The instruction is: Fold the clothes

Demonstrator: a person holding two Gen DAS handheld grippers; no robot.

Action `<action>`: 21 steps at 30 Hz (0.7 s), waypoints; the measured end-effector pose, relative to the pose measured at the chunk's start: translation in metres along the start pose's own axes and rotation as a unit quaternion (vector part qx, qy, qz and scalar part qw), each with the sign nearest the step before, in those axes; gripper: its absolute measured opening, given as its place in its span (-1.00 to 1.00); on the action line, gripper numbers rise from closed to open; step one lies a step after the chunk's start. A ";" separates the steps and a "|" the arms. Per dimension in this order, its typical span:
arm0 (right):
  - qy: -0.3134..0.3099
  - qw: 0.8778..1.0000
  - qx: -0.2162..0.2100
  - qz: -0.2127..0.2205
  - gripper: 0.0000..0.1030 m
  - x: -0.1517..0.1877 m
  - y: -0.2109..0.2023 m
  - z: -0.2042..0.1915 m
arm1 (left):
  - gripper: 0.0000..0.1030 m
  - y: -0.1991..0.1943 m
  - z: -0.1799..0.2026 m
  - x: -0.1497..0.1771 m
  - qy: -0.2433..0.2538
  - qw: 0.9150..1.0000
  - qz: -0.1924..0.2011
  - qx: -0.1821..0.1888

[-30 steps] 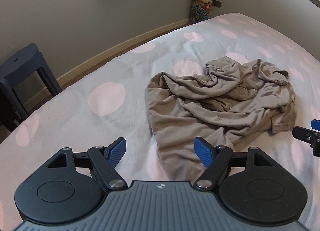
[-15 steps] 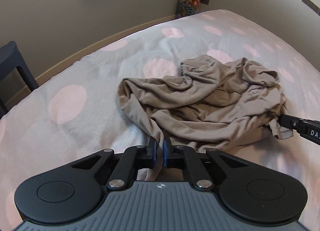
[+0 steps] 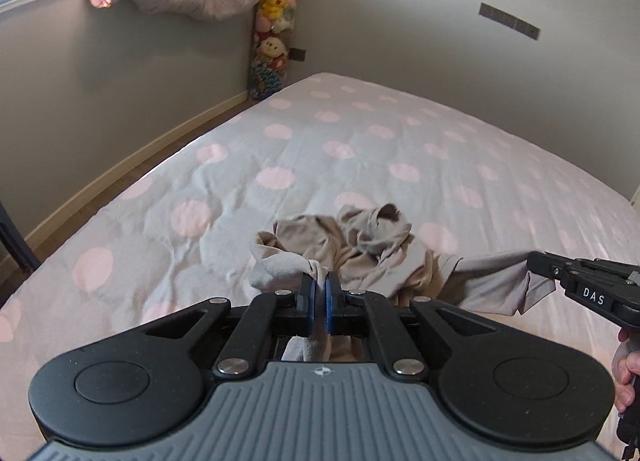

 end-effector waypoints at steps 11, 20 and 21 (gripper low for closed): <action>0.064 0.980 0.144 0.119 -0.91 -0.007 -0.190 0.142 | -0.94 -0.079 0.106 -0.031 0.058 0.995 0.071 0.036; 0.129 0.922 0.300 0.206 -0.91 0.015 -0.333 0.253 | -0.94 -0.112 0.140 -0.030 0.067 0.992 0.100 0.036; 0.136 0.913 0.317 0.217 -0.91 0.017 -0.347 0.262 | -0.94 -0.117 0.143 -0.032 0.071 0.991 0.106 0.036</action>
Point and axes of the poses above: each gripper's, at about its wrist camera, not at the fingertips, and y roughly the way its jaws point, z to its right, x to its underside, the point moved 5 cm from there along y, roughly the way its jaws point, and after that the axes turned 12 degrees about y, right-handed, at the moved point
